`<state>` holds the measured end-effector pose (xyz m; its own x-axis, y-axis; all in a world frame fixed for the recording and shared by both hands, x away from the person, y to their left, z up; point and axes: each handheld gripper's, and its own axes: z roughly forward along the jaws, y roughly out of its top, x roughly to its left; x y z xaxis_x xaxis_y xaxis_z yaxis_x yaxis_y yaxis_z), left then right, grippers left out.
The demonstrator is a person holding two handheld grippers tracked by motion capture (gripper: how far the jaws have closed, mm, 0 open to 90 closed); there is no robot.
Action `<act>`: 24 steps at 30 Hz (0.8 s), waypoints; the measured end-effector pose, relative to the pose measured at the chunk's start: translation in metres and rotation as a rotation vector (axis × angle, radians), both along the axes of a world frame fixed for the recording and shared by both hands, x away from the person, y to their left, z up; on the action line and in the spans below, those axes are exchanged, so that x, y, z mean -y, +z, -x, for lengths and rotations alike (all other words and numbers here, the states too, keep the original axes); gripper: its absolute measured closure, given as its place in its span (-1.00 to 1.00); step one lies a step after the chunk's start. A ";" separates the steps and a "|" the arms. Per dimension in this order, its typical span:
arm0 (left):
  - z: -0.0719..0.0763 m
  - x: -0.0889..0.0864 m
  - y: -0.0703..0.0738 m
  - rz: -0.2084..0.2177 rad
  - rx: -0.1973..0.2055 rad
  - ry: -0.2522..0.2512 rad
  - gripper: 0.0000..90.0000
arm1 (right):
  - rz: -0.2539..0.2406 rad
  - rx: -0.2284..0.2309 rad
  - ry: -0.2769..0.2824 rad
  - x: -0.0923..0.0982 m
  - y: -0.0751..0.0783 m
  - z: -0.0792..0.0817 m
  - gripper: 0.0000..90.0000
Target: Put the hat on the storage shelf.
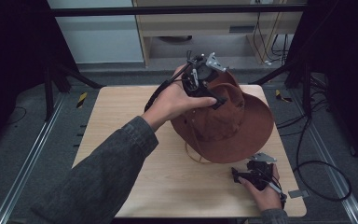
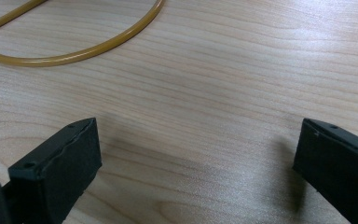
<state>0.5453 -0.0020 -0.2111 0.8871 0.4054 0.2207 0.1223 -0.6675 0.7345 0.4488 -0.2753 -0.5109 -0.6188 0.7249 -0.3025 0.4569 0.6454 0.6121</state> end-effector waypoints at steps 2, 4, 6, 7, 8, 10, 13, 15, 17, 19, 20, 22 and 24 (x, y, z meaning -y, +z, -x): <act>0.002 -0.006 -0.001 0.006 0.001 0.007 -0.74 | 0.010 0.010 0.001 0.001 0.000 -0.001 -0.98; 0.005 -0.012 -0.001 0.008 0.000 0.010 -0.76 | 0.014 0.012 0.007 0.001 0.001 -0.001 -0.99; 0.009 -0.020 -0.001 0.009 0.005 0.014 -0.79 | -0.001 0.000 0.000 0.000 0.000 0.000 -0.99; 0.010 -0.024 0.000 0.014 0.008 0.016 -0.79 | 0.015 0.012 0.009 0.001 0.001 -0.001 -0.98; 0.012 -0.027 0.000 0.016 0.011 0.016 -0.79 | 0.013 0.010 0.005 0.001 0.001 -0.001 -0.98; 0.015 -0.036 0.002 0.031 0.013 0.022 -0.81 | -0.001 -0.001 0.000 0.000 0.000 0.000 -0.99; 0.018 -0.046 0.002 0.035 0.012 0.027 -0.82 | 0.014 0.009 0.007 0.001 0.001 -0.001 -0.99; 0.020 -0.054 0.002 0.035 0.015 0.033 -0.83 | -0.001 -0.005 -0.005 0.000 0.000 0.001 -0.98; 0.022 -0.062 0.002 0.031 0.016 0.039 -0.84 | -0.003 -0.005 -0.005 0.000 0.000 0.001 -0.99; 0.024 -0.069 0.001 0.036 0.019 0.045 -0.84 | 0.015 0.004 0.009 0.002 0.001 -0.001 -0.99; 0.026 -0.075 0.001 0.041 0.019 0.049 -0.85 | 0.012 0.004 0.006 0.001 0.001 -0.001 -0.99; 0.028 -0.083 0.000 0.053 0.018 0.055 -0.86 | -0.001 -0.005 -0.004 0.000 0.000 0.001 -0.99; 0.030 -0.094 -0.003 0.059 0.020 0.057 -0.87 | 0.006 0.000 0.004 0.001 0.001 0.000 -0.99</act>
<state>0.5155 0.0919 -0.2136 0.8577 0.4682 0.2124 0.1441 -0.6155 0.7748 0.4492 -0.2762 -0.5100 -0.6215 0.7207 -0.3071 0.4543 0.6509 0.6082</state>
